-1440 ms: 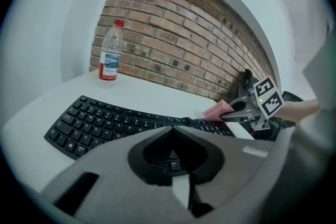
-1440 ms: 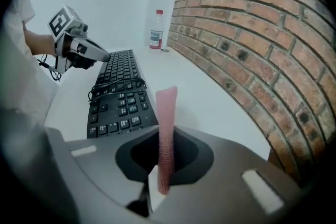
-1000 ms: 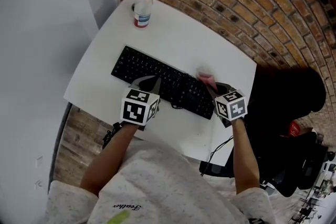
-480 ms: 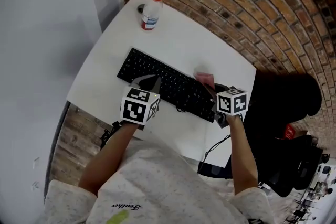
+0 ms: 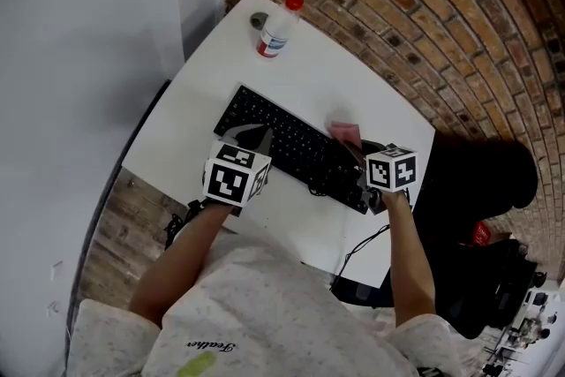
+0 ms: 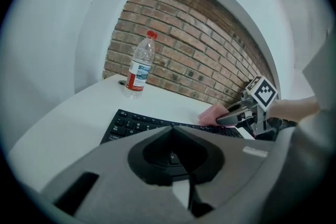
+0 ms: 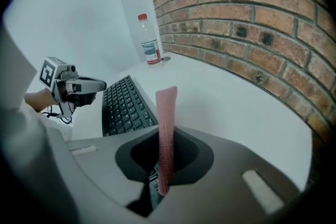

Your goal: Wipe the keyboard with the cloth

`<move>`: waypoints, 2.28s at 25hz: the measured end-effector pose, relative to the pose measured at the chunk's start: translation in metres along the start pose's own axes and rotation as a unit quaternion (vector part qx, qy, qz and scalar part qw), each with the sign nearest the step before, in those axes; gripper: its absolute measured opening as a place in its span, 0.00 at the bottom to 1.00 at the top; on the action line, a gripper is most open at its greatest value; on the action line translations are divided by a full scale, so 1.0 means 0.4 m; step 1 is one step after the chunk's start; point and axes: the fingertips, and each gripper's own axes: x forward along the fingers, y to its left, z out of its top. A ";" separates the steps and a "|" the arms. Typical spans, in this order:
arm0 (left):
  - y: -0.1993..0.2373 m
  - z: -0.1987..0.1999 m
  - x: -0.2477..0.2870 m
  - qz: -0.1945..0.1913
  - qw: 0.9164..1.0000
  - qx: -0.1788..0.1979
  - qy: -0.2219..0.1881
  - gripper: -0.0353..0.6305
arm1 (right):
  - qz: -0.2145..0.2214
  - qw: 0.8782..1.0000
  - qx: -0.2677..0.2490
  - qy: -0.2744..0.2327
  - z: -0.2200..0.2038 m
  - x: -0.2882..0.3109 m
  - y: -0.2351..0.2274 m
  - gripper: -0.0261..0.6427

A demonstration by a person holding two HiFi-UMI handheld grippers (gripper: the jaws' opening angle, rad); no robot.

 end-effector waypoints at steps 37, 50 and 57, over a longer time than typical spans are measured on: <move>0.259 -0.002 -0.118 0.021 1.000 -0.022 0.001 0.05 | 0.038 0.996 -0.077 0.018 0.210 0.200 0.237 0.07; 0.323 -0.007 -0.151 0.030 0.999 -0.029 0.000 0.05 | 0.059 0.992 -0.112 0.022 0.289 0.267 0.316 0.07; 0.362 -0.011 -0.181 0.044 0.998 -0.037 -0.004 0.05 | 0.072 0.988 -0.131 0.024 0.326 0.303 0.358 0.07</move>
